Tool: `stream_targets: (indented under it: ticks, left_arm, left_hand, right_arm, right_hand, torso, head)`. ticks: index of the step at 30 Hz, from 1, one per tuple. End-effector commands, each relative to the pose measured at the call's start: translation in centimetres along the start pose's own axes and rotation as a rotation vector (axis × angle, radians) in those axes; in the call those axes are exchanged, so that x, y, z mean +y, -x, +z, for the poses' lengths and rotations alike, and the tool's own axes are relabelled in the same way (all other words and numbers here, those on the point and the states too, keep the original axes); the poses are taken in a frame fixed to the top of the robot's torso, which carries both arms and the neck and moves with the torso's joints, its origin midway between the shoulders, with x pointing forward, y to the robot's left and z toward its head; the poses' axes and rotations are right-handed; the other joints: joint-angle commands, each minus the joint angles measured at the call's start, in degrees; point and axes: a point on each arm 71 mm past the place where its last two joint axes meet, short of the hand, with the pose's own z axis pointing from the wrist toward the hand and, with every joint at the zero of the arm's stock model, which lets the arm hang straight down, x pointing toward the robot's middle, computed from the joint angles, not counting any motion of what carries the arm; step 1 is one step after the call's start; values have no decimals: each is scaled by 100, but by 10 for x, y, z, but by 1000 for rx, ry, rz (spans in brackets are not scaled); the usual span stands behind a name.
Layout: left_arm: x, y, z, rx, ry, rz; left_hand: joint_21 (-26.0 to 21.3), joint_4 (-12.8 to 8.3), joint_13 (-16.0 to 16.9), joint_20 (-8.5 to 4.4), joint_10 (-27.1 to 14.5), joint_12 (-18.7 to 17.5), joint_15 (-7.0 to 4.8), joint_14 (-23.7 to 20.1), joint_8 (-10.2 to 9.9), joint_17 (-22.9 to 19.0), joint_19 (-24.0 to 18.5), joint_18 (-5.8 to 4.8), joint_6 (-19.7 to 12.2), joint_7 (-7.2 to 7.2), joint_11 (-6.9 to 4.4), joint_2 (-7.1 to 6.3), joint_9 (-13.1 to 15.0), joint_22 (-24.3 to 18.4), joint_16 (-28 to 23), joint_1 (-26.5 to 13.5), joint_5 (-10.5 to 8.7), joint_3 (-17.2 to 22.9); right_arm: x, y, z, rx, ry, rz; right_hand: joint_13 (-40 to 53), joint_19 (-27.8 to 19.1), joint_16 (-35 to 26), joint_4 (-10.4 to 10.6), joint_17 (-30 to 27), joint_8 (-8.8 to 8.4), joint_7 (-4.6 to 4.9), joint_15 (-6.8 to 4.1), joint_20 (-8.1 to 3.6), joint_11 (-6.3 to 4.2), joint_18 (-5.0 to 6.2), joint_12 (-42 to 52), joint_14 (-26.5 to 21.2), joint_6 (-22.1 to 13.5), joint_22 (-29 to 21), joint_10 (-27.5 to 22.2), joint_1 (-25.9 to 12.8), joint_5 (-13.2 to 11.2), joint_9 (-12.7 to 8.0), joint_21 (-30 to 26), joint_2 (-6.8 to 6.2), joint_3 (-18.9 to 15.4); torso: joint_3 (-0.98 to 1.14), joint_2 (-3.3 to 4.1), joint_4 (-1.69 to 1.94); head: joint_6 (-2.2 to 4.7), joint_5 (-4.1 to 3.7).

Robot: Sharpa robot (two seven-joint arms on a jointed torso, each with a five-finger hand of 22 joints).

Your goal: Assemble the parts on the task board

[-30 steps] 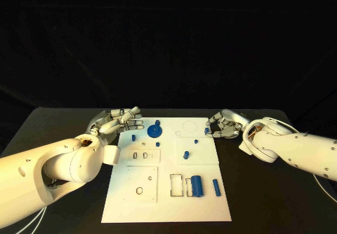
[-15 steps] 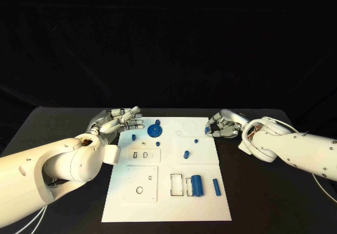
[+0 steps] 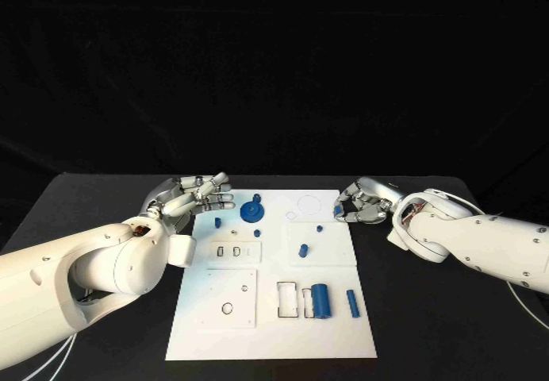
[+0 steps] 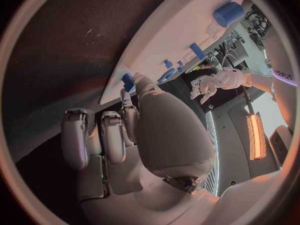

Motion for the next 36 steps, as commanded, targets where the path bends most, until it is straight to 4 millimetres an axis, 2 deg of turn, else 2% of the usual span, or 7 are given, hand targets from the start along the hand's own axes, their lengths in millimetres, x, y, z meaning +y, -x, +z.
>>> stream_targets:
  ticks: [1,13,22,30,36]
  left_arm:
    - [-1,-3,0,27,-2,-5]
    - [-1,-3,0,28,0,-5]
    - [-1,-2,0,28,2,-5]
    - [-1,-1,0,27,4,-5]
    - [0,0,1,23,4,-3]
  left_hand:
    - [38,-31,-2,5,-21,-22,3,-30,-29,5,-39,48,2,40,36,4,-3,10,-28,43,-23,-10]
    - [38,-31,-3,6,-24,-24,5,-33,-30,5,-42,48,1,41,38,5,-3,10,-31,43,-23,-10]
    - [40,-31,-3,8,-27,-28,7,-36,-34,7,-50,47,-1,43,40,6,-3,10,-38,43,-23,-10]
    - [40,-30,-3,10,-29,-31,8,-38,-37,7,-55,47,-3,46,42,7,-3,11,-42,41,-24,-11]
    - [40,-30,-3,10,-29,-31,8,-38,-37,7,-55,47,-3,46,42,7,-3,11,-42,41,-24,-11]
  right_arm:
    - [0,-2,1,17,-2,-18]
    - [1,-3,3,11,-7,-23]
    - [2,0,3,-35,-17,-42]
    - [11,2,1,-95,-3,-51]
    - [29,1,-4,-109,18,-42]
  right_hand:
    - [236,58,17,-9,1267,6,-10,-28,-50,-8,-11,35,539,42,829,24,18,-29,7,24,-5,16]
    - [290,95,29,-62,1297,126,-108,-92,-106,-89,-23,80,547,265,879,82,56,-233,64,59,136,194]
    - [383,173,48,-118,1346,236,-198,-158,-163,-168,-51,158,559,433,978,177,87,-266,119,145,270,362]
    - [400,212,57,-110,1369,306,-253,-200,-205,-214,-65,167,565,506,1029,204,12,-246,159,188,334,449]
    - [413,255,67,-49,1395,343,-279,-228,-237,-241,-81,171,571,503,1083,228,-167,-75,188,234,297,459]
  torso:
    - [1,2,0]
    - [3,1,-2]
    - [0,-1,2]
    - [2,-9,0]
    - [-14,-39,-18]
  head:
    - [-11,-2]
    - [-22,0]
    - [-36,-10]
    - [-37,-18]
    - [-18,-14]
